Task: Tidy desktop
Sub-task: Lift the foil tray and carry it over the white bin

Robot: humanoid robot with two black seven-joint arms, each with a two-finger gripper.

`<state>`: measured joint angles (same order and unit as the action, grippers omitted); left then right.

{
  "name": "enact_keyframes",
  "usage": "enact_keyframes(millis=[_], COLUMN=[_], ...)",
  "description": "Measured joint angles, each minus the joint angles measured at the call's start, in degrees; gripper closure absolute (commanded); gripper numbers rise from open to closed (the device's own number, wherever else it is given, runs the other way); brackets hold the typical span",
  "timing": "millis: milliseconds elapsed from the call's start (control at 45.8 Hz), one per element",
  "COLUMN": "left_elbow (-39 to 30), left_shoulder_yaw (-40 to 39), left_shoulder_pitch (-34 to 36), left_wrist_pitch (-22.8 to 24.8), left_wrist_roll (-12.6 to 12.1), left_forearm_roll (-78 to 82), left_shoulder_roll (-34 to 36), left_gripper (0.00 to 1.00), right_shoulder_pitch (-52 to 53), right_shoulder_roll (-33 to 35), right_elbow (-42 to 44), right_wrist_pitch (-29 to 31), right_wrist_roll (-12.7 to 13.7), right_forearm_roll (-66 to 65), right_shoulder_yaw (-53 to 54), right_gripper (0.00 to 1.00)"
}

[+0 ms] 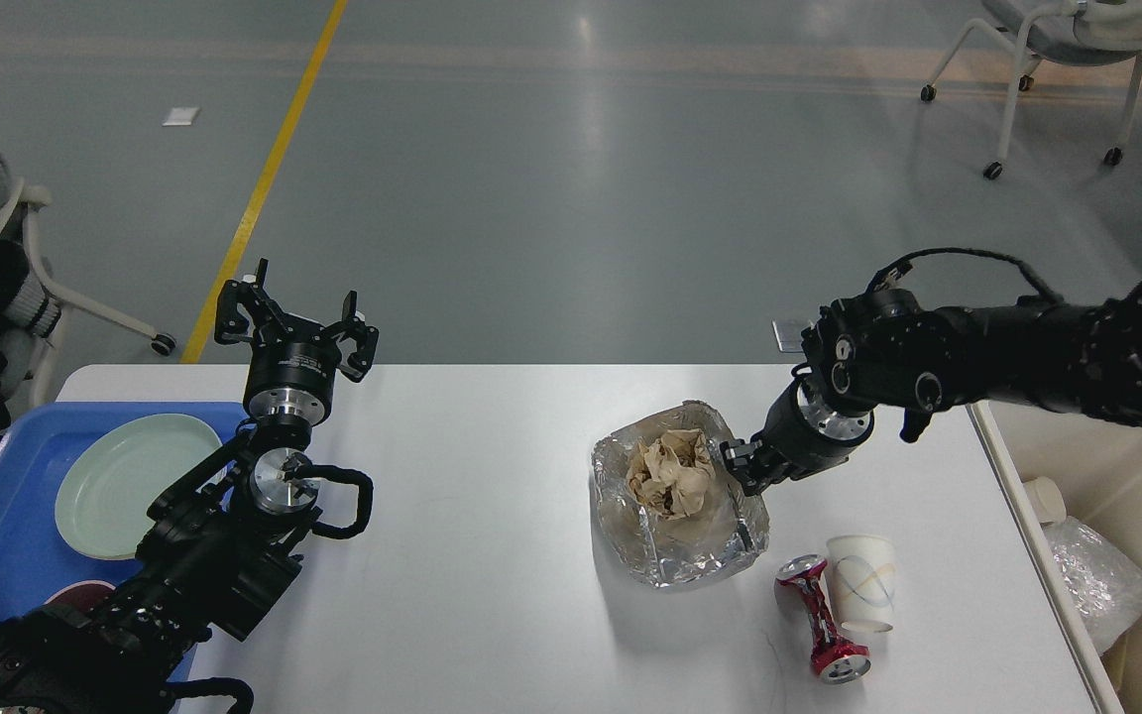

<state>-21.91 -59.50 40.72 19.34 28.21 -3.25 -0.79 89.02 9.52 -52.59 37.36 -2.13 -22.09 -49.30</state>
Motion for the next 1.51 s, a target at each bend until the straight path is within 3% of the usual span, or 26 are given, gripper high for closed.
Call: enact_keyframes(millis=[219, 503, 940, 1224, 1508], left_elbow=[0.0, 0.0, 0.0, 0.0, 0.0], left_shoulder_yaw=[0.0, 0.0, 0.0, 0.0, 0.0], left_shoulder_pitch=[0.0, 0.0, 0.0, 0.0, 0.0], left_wrist_pitch=[0.0, 0.0, 0.0, 0.0, 0.0], left_wrist_roll=[0.0, 0.0, 0.0, 0.0, 0.0], left_forearm_roll=[0.0, 0.0, 0.0, 0.0, 0.0], left_shoulder_roll=[0.0, 0.0, 0.0, 0.0, 0.0], left_gripper=[0.0, 0.0, 0.0, 0.0, 0.0], right_shoulder_pitch=[12.8, 26.0, 40.7, 37.8, 18.8], right_shoulder_roll=[7.5, 14.5, 21.5, 24.9, 25.2], right_elbow=[-9.9, -16.4, -17.2, -15.3, 5.9], right_wrist_pitch=[7.5, 16.4, 17.6, 17.6, 17.6], right_wrist_roll=[-0.1, -0.2, -0.2, 0.1, 0.5], right_forearm_roll=[3.0, 9.1, 13.4, 13.1, 12.1], right_shoulder_yaw=[0.1, 0.1, 2.8, 1.9, 1.8], right_gripper=[1.0, 1.0, 1.0, 1.0, 1.0])
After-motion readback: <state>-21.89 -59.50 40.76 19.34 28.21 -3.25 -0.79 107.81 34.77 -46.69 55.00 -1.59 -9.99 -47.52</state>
